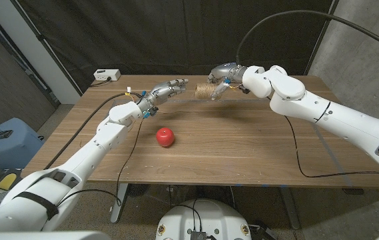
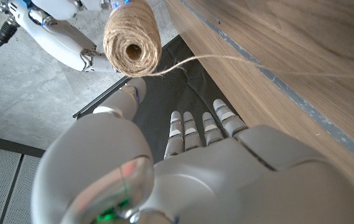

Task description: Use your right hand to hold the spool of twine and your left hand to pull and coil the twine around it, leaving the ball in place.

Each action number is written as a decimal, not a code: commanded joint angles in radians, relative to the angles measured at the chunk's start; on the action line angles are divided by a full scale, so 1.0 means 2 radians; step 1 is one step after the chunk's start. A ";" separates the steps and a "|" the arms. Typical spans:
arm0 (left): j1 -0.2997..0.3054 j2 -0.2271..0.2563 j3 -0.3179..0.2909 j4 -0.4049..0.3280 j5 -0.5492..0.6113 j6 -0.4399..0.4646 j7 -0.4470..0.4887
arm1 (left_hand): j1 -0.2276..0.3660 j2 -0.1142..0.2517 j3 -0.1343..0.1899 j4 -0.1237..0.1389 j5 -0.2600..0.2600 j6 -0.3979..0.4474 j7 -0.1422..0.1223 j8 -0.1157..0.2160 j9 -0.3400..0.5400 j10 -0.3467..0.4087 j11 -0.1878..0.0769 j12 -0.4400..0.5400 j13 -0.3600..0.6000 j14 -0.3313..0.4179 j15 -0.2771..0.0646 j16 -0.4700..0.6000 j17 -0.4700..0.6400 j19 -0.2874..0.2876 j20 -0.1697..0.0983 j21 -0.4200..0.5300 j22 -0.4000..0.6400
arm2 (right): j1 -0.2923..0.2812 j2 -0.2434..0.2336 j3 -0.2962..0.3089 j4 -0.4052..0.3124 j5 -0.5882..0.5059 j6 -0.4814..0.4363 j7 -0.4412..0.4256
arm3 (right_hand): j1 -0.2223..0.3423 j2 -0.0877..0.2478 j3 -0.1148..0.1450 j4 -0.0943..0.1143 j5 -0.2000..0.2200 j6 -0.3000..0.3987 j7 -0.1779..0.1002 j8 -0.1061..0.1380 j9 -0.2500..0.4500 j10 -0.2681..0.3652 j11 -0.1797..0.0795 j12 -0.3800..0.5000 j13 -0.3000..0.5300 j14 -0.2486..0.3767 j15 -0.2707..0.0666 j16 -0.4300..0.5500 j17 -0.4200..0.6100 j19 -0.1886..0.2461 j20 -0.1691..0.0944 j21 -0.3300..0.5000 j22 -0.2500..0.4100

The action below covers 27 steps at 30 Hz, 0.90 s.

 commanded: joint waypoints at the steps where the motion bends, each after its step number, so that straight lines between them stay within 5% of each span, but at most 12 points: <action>1: -0.004 0.004 0.011 -0.005 0.005 0.002 -0.004 | 0.011 0.003 -0.001 -0.001 0.000 0.008 0.000 0.005 0.001 -0.002 -0.001 0.001 0.002 -0.001 0.002 0.002 0.001 -0.001 0.002 0.002 0.001 | -0.006 -0.010 0.013 -0.014 0.012 -0.004 -0.013 | 0.008 0.013 -0.002 0.001 0.001 0.029 -0.021 0.006 0.001 0.035 -0.029 0.004 0.002 0.005 -0.081 0.003 0.003 0.007 -0.001 0.003 0.002; 27: -0.017 -0.008 0.035 0.004 0.017 -0.005 0.011 | 0.049 0.006 -0.001 -0.002 0.000 0.016 0.000 0.008 0.001 0.011 -0.007 0.008 0.005 0.012 -0.002 0.007 0.001 0.005 0.001 0.005 0.002 | -0.026 -0.034 0.036 -0.062 0.034 -0.005 -0.022 | 0.010 0.014 -0.005 0.000 0.001 0.033 -0.022 0.007 0.000 0.041 -0.029 0.004 0.001 0.010 -0.081 0.003 0.005 0.011 0.001 0.003 0.003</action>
